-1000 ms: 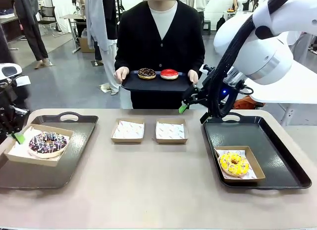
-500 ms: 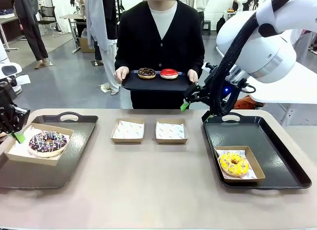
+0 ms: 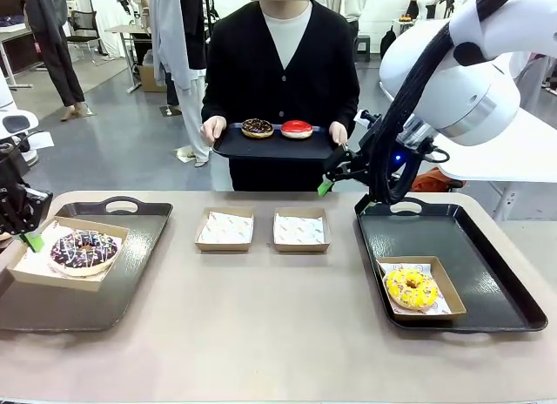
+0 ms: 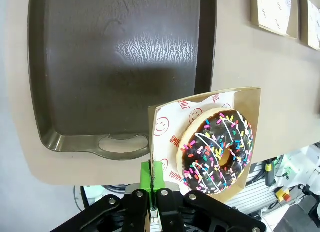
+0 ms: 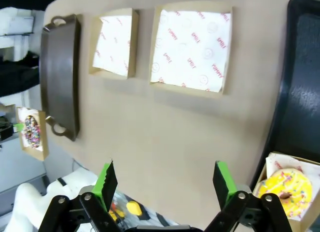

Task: Individually package the donuts and arrange them on the tray.
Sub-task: Place the picked Paper togo box on the Handle tray while simultaneously picking up another Paper togo box from the table with the other hand.

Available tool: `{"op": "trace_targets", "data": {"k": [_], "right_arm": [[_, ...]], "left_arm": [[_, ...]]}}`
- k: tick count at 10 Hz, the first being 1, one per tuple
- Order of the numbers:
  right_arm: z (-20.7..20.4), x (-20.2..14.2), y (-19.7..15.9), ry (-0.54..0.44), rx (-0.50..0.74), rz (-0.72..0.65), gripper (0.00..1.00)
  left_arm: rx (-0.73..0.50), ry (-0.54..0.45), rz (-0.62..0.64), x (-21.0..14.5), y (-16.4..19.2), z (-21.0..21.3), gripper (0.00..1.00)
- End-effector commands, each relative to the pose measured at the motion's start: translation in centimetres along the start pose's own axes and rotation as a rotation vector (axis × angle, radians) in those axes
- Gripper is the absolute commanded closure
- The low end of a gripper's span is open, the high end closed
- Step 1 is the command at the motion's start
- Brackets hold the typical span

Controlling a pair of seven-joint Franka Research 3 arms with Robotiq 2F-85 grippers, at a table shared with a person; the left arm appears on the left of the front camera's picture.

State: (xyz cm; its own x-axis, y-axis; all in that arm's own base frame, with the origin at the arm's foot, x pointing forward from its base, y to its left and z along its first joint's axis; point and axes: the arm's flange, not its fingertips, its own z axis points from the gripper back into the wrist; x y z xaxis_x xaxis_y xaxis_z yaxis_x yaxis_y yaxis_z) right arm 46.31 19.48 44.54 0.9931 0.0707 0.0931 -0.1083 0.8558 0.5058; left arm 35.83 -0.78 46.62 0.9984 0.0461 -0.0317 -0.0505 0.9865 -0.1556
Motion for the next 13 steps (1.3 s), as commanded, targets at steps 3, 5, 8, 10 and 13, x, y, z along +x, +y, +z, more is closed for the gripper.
{"op": "trace_targets", "data": {"k": [3,5,8,10,13], "right_arm": [[-2.0,4.8,5.3,0.070,-0.254,-0.044,0.00],[-4.8,8.0,6.4,0.079,-0.361,-0.097,0.00],[-7.9,9.0,5.3,0.097,-0.413,-0.164,0.00],[-9.0,9.3,3.6,0.066,-0.413,-0.176,0.00],[-10.5,8.5,2.1,0.044,-0.389,-0.162,0.00]], "left_arm": [[0.049,0.018,-0.007,-0.2,1.2,-1.1,0.99],[0.075,0.017,-0.038,-0.1,1.6,-1.9,0.99],[0.078,0.004,-0.091,0.2,2.3,-4.2,0.99],[0.080,0.018,-0.119,0.3,2.2,-5.7,0.99],[0.078,0.033,-0.131,0.6,1.9,-6.7,0.99]]}}
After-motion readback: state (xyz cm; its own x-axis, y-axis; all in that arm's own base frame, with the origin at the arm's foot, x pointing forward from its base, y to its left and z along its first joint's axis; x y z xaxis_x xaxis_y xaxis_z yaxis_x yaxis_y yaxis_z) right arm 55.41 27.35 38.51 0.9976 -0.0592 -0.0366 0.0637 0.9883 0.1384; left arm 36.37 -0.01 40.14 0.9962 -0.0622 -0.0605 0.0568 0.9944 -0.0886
